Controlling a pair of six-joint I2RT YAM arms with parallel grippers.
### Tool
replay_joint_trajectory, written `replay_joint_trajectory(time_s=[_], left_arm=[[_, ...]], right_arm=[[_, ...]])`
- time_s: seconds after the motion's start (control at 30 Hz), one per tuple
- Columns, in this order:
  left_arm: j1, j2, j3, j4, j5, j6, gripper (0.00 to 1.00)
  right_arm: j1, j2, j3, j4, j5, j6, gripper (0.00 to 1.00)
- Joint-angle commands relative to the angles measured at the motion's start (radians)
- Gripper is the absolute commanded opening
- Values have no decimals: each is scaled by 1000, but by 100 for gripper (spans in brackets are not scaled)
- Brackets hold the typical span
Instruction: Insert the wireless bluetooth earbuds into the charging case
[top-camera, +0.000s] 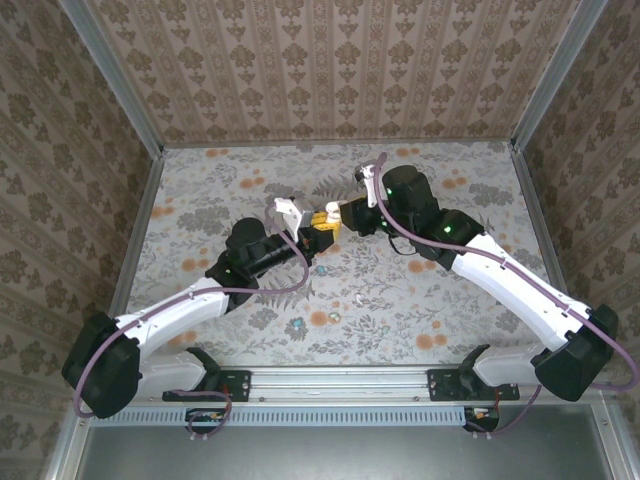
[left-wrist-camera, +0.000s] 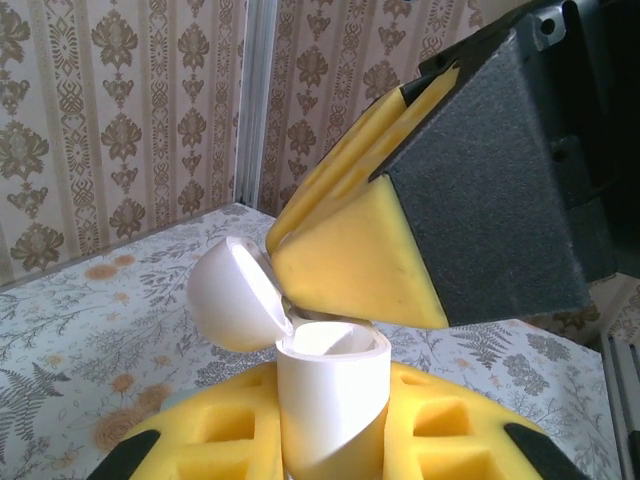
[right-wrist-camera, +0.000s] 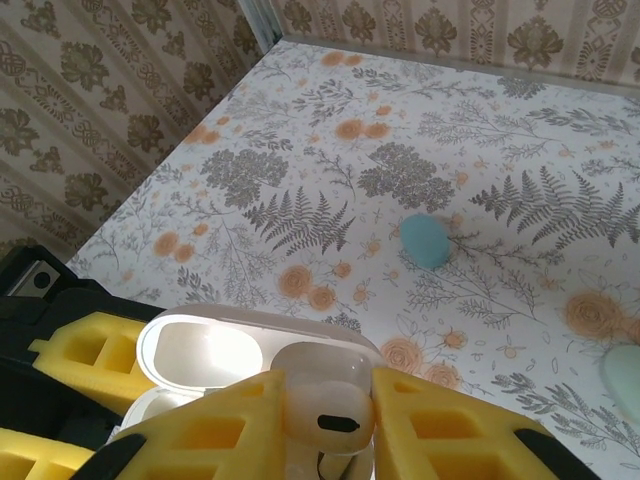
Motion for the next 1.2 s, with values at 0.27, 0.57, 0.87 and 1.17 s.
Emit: replay_joint_trajectory(time_s=[0.27,0.57,0.87,1.17], left_arm=[[-8,-10,23,74,-21,-21,5],[-8,-7,26,77,-20,-17,5],[-8,-12,25,76,-18,-15,5],[-7,-17,22,77,-12,-8,5]], right_arm=[[7,-24,-26,-18,-94,-19,33],[7,-39,-21,-16,-110,-22,38],[6,-57,-11,-37,-101,0,43],[-28,-74,38,-56,-155,108,47]])
